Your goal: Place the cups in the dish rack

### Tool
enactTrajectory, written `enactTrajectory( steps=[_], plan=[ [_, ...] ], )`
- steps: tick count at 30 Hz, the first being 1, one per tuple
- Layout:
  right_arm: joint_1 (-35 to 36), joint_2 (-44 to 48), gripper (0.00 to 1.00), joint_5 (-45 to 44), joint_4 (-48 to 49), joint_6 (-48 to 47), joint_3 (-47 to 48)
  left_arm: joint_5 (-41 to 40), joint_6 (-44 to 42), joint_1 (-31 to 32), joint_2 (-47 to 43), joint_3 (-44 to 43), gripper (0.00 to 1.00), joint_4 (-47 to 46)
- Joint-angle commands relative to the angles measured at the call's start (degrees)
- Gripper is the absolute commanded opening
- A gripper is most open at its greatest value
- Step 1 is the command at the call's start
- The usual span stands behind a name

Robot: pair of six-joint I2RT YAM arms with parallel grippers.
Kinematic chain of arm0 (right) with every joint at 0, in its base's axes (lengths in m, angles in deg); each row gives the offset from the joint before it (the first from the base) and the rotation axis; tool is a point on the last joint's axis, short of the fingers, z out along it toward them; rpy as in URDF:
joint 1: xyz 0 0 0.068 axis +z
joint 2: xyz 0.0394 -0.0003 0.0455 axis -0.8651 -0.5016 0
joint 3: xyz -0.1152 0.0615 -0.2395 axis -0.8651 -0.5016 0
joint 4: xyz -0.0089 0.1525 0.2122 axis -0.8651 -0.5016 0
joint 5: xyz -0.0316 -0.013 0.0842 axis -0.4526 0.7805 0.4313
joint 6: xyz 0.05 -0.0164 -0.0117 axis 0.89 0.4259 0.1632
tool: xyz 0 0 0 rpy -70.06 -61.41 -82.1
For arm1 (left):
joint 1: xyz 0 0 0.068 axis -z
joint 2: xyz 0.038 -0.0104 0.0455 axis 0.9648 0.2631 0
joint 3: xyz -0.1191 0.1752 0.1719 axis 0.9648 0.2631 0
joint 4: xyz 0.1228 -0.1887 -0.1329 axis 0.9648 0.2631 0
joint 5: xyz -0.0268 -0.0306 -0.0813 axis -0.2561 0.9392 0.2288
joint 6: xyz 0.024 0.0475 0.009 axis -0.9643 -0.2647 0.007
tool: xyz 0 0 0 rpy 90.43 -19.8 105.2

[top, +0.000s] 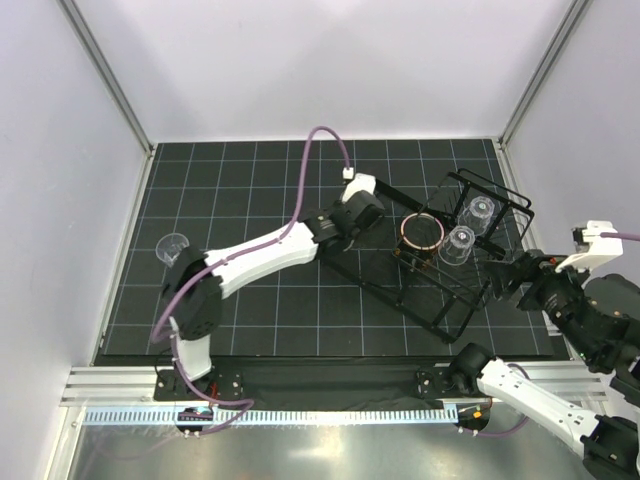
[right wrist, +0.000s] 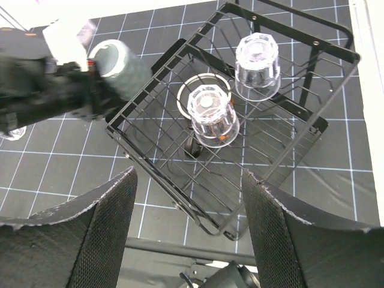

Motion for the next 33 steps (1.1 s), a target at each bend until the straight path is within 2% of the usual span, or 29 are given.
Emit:
enactTrajectory(
  steps=[1,7,11,20,24,33],
  plan=[
    [0.2,-1.0,0.72,-1.7,-4.4,0.5,3.0,0.4,-0.1,-0.3,3.8,-7.7,0.00,-4.9],
    [0.2,-3.6,0.72,-1.1,-8.7,3.2,4.1,3.9,0.7,-0.4,11.4,-13.7,0.00,-4.7],
    [0.2,-2.4,0.72,0.4,-7.7,3.1,3.5,7.7,2.9,-0.3,15.0,-15.8,0.00,-5.0],
    [0.3,-1.6,0.72,1.7,-4.7,1.6,2.4,16.4,3.7,0.8,17.6,-14.3,0.00,-10.3],
    [0.2,1.6,0.72,4.0,-1.4,1.2,1.0,17.8,3.8,1.8,18.3,-13.3,0.00,-12.5],
    [0.2,1.6,0.72,3.7,-2.0,1.8,0.5,23.9,4.5,3.3,20.2,-14.1,0.00,-16.0]
  ],
)
